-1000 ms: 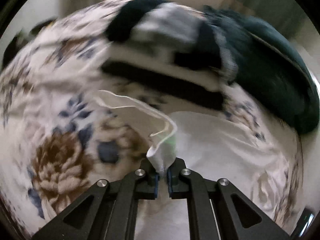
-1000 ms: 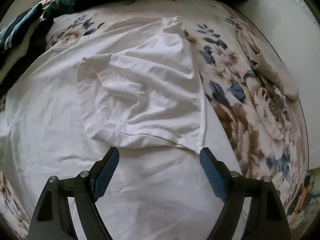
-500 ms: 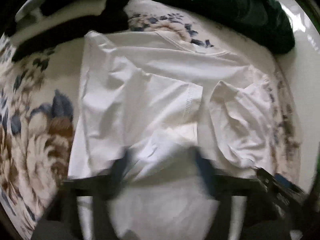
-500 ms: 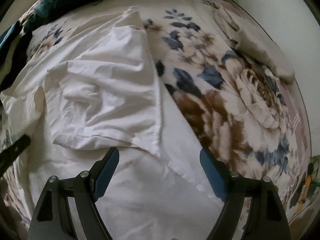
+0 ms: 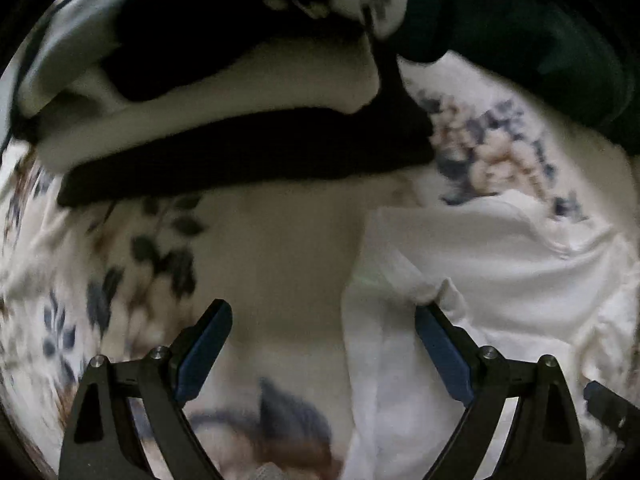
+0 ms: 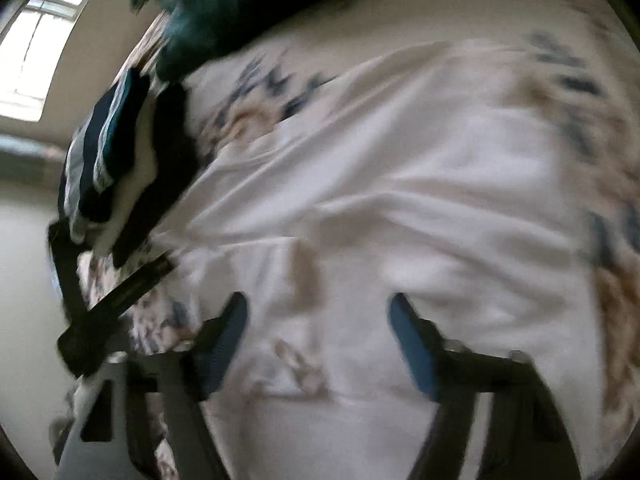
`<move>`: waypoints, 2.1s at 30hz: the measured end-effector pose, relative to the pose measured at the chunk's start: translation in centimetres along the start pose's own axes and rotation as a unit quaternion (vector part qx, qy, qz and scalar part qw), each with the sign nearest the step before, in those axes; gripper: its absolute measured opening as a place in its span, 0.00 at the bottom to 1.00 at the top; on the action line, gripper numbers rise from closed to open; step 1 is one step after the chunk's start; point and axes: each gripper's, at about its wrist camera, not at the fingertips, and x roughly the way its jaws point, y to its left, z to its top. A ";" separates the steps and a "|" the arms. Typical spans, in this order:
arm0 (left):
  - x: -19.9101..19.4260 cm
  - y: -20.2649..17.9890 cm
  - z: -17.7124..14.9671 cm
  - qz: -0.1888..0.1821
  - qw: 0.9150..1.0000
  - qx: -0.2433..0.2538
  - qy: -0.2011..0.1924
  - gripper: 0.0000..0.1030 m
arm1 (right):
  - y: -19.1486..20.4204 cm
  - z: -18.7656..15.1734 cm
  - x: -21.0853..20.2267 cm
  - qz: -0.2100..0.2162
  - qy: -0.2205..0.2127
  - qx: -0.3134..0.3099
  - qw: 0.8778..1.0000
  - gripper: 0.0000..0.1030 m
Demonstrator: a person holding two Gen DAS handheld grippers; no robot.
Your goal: Fold small clothes
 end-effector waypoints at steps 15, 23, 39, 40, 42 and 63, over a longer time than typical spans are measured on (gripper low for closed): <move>1.0 0.4 0.0 0.010 1.000 0.024 -0.005 0.94 | 0.7 0.4 1.2 -0.091 0.008 0.011 0.996 0.04; 1.7 -1.6 -1.4 0.017 0.999 0.032 -0.003 0.94 | 5.7 -4.1 3.8 -0.086 0.093 -0.124 0.984 0.34; -4.8 -7.2 -12.7 -0.026 0.999 0.043 0.009 0.94 | -8.3 -5.4 -7.2 -0.099 -0.029 0.053 0.993 0.34; -4.3 -8.1 -13.1 -0.025 0.998 0.045 0.022 0.94 | -7.7 -5.5 -6.5 -0.102 -0.035 0.045 0.993 0.34; -3.7 -8.9 -13.5 -0.033 0.998 0.037 0.042 0.94 | -6.9 -5.5 -5.7 -0.111 -0.032 0.039 0.993 0.34; -1.7 -23.6 -7.3 -0.088 0.949 0.302 0.024 0.62 | -7.0 -9.4 -1.6 -0.088 -0.114 0.206 0.968 0.50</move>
